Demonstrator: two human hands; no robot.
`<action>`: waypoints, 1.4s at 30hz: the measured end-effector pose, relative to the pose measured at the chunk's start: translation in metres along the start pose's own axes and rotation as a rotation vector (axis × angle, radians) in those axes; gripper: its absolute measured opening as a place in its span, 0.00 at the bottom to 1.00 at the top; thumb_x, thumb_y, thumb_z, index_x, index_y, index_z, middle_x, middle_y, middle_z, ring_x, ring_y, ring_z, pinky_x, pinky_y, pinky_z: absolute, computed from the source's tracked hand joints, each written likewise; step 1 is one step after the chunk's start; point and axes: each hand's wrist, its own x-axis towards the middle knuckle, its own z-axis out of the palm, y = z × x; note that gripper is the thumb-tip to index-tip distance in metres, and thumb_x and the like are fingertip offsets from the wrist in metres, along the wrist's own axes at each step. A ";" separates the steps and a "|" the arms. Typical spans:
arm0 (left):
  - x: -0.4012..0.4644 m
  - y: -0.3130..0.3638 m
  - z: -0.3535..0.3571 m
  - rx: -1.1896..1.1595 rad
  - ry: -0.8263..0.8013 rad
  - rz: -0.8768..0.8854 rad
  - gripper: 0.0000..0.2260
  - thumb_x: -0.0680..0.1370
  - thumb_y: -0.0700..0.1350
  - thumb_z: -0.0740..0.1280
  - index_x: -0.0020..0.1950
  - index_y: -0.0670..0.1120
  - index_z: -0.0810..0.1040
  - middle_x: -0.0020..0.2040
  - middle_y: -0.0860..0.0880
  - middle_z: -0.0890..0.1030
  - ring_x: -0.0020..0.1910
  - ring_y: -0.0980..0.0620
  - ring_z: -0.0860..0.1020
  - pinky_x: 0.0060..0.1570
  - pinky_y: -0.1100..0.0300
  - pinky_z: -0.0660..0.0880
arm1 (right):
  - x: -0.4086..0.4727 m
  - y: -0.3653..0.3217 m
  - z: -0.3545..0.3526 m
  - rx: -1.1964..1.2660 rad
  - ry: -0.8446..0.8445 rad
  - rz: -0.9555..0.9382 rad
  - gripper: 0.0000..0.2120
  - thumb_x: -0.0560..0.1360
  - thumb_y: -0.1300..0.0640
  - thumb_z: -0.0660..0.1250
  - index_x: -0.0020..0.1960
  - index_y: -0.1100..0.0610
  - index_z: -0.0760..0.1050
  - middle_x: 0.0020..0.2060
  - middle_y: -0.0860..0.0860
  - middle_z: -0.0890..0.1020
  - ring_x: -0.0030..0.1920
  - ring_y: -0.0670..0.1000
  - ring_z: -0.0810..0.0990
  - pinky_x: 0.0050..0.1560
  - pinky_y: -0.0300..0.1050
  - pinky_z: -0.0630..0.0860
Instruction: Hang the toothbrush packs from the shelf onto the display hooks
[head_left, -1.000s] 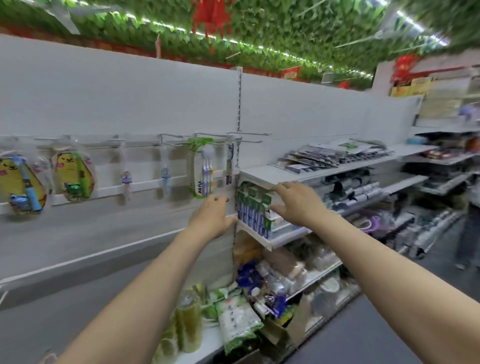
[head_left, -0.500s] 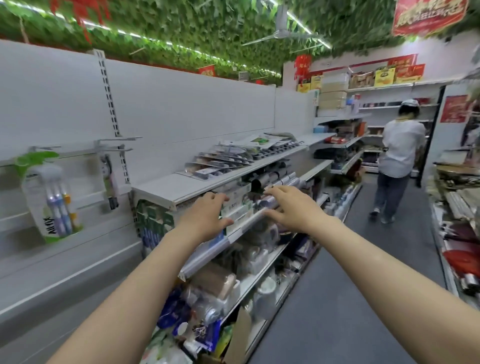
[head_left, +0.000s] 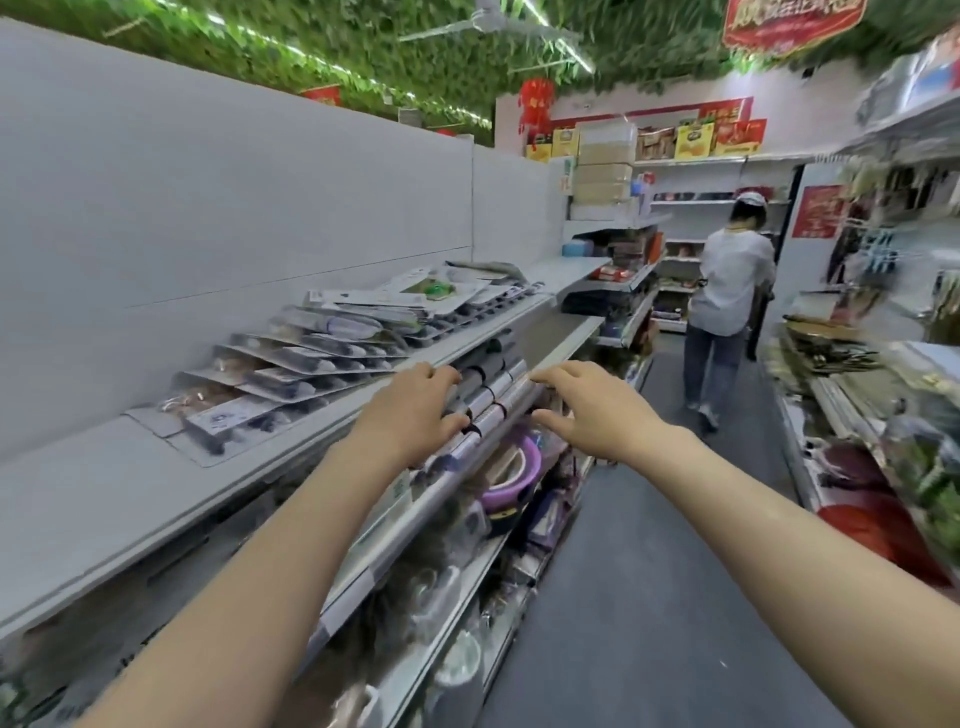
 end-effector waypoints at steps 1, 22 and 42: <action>0.020 0.001 0.010 -0.002 -0.001 0.009 0.25 0.79 0.56 0.66 0.73 0.50 0.67 0.69 0.46 0.71 0.66 0.45 0.72 0.62 0.48 0.72 | 0.012 0.016 0.007 -0.005 0.005 -0.006 0.25 0.81 0.43 0.62 0.76 0.49 0.66 0.74 0.50 0.69 0.74 0.53 0.65 0.69 0.54 0.70; 0.402 0.059 0.175 0.040 0.003 -0.107 0.24 0.78 0.57 0.66 0.72 0.51 0.68 0.69 0.50 0.71 0.67 0.49 0.71 0.62 0.51 0.72 | 0.314 0.353 0.116 0.068 -0.056 -0.205 0.26 0.80 0.42 0.62 0.75 0.49 0.66 0.74 0.49 0.69 0.74 0.51 0.66 0.70 0.52 0.69; 0.688 -0.050 0.224 0.071 0.291 -0.503 0.29 0.77 0.67 0.55 0.71 0.51 0.72 0.70 0.47 0.73 0.72 0.44 0.64 0.69 0.47 0.67 | 0.670 0.454 0.201 0.460 0.034 -0.358 0.23 0.80 0.41 0.64 0.71 0.49 0.73 0.67 0.46 0.77 0.67 0.48 0.73 0.67 0.47 0.70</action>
